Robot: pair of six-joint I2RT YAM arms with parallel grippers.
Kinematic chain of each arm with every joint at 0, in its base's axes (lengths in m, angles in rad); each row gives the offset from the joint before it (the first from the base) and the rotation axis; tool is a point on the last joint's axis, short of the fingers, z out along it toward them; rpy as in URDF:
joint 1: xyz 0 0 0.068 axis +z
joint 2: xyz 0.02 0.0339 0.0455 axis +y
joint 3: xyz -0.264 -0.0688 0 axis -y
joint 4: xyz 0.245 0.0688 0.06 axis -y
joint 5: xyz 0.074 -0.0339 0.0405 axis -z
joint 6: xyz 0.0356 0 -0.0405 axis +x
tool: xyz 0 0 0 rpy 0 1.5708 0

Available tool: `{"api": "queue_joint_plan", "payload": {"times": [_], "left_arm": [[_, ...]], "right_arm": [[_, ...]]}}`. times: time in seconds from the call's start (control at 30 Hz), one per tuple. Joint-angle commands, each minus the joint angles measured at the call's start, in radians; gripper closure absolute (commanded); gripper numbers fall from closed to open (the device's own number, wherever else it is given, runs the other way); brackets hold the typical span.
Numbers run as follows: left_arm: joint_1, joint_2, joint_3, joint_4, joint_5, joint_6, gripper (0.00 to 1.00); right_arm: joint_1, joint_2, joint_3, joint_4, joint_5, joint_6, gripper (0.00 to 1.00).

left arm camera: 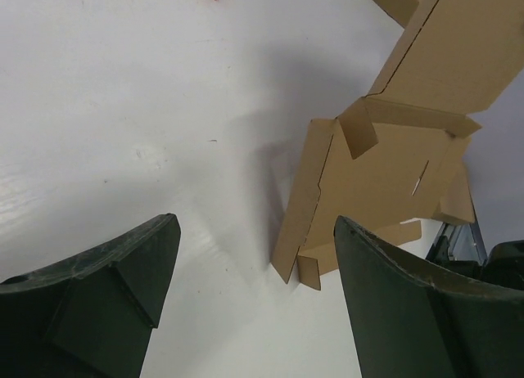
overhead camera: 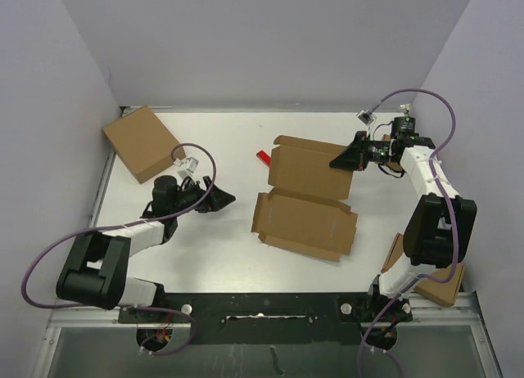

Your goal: Fold the paper box

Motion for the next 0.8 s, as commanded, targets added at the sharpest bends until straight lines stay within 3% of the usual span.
{"api": "queue_joint_plan", "payload": {"times": [0.0, 0.33, 0.77], "left_arm": [[-0.026, 0.094, 0.035, 0.158, 0.068, -0.022, 0.25], [-0.091, 0.321, 0.114, 0.244, 0.124, -0.061, 0.29], [-0.118, 0.608, 0.111, 0.835, 0.277, -0.369, 0.31]], "right_arm": [[0.005, -0.028, 0.031, -0.017, -0.076, -0.106, 1.0], [-0.003, -0.033, 0.014, -0.013, -0.122, -0.138, 1.0], [-0.019, -0.044, -0.025, 0.037, -0.119, -0.11, 1.0]]}}
